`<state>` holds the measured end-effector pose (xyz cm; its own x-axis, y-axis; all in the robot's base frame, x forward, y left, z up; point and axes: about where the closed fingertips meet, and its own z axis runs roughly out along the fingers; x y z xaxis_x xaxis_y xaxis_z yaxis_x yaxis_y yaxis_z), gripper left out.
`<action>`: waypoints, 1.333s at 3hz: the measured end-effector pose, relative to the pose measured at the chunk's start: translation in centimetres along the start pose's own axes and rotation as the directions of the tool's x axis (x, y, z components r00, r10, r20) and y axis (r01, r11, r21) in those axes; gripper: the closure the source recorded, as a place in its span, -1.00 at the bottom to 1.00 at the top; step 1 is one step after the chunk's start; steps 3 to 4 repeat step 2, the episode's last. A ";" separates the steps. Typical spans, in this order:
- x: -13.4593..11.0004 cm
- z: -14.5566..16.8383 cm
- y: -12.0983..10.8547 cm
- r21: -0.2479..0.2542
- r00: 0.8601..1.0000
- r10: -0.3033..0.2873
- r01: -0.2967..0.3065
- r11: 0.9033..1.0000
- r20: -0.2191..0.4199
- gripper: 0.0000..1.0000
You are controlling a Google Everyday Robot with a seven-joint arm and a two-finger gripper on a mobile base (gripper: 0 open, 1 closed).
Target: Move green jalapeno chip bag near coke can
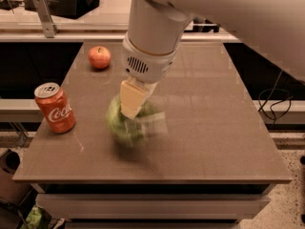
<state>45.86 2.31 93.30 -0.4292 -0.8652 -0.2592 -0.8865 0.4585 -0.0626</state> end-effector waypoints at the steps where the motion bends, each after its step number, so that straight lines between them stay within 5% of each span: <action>1: -0.1 -0.1 0.1 0.003 1.000 -0.001 0.001 1.000 0.004 -1.00; 4: -0.1 -0.1 0.1 0.003 1.000 -0.001 0.001 1.000 0.004 -1.00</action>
Offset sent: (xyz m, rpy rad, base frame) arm -0.0003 0.0006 0.0013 0.0018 -0.0045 0.0005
